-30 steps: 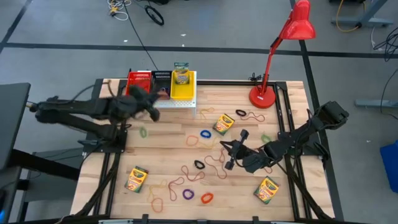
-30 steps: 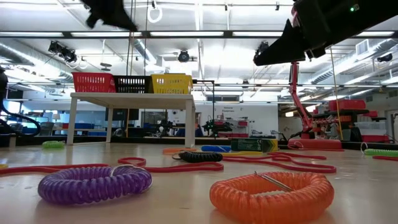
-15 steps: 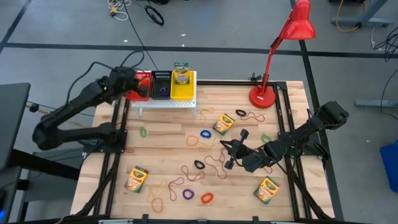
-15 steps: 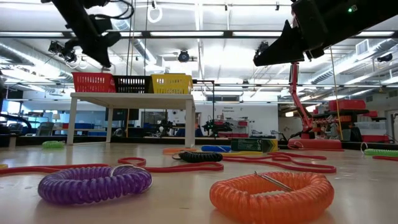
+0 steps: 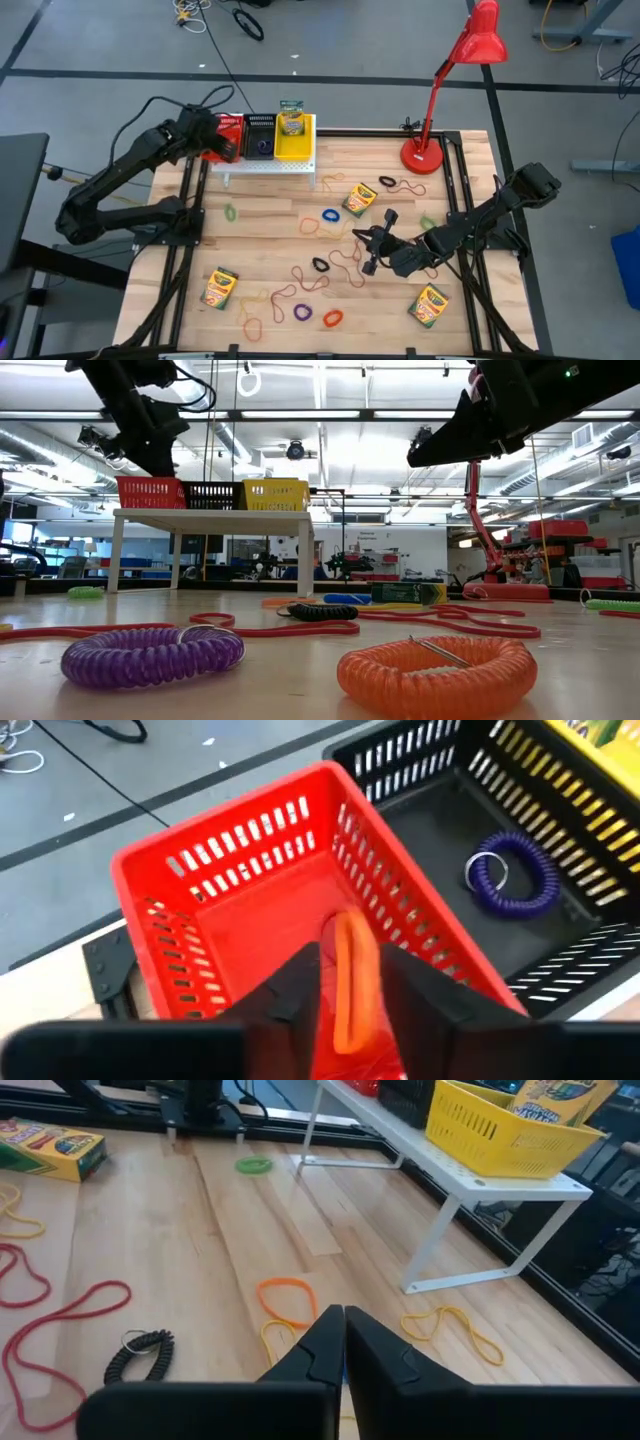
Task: Pick & Place Office Desk Supplies
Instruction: Put the green spring keychain into the black bin on the shelf
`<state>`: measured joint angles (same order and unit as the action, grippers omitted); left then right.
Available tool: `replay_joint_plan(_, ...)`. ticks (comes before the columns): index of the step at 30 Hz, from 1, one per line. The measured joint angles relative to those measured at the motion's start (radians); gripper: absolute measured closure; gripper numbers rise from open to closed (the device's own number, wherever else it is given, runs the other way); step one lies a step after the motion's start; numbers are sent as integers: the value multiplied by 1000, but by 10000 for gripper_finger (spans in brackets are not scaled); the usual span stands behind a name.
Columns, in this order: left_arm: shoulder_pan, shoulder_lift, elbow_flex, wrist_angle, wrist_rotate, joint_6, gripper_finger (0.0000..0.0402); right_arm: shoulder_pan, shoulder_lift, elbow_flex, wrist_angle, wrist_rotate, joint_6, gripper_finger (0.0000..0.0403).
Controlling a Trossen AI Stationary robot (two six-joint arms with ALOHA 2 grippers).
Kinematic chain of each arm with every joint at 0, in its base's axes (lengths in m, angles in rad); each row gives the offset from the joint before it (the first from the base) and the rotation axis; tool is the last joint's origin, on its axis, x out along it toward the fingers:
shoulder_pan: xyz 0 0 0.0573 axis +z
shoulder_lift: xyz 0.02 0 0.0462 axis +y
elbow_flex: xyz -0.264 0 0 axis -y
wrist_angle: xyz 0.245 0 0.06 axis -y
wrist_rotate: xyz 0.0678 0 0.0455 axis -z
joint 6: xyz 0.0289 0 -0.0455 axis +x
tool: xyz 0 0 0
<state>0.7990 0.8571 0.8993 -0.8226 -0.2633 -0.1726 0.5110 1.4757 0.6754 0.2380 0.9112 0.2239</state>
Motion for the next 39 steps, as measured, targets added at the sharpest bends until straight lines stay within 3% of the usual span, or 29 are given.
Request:
replay_joint_plan(4, 0, -22, 0, 5, -27, 18, 238, 0, 0, 0, 0, -3, 0, 377)
replay_joint_plan(8, -14, -60, 18, 0, -33, 52, 232, 0, 4, 0, -1, -3, -4, 377)
replay_joint_plan(13, -162, -160, -8, 36, -31, 87, 286, -6, 4, 0, 0, -2, -4, 376)
replay_joint_plan(18, -422, -236, -136, 199, -18, 50, 355, -27, 28, 0, 6, 1, -2, 376)
replay_joint_plan(23, -693, -234, -336, 539, -52, 45, 395, -59, 87, 0, 60, -3, 0, 376)
replay_joint_plan(28, -891, -130, -574, 1134, -144, 122, 390, -74, 97, 0, 65, -2, 13, 393)
replay_joint_plan(32, -958, 25, -725, 1590, -150, 148, 387, -78, 93, 0, 64, -15, 49, 394)
replay_joint_plan(35, -963, 124, -751, 1723, -144, 63, 386, -88, 93, 0, 55, -99, 99, 393)
replay_joint_plan(39, -957, 236, -731, 1730, -105, 32, 392, -81, 76, 0, -3, -186, 129, 396)
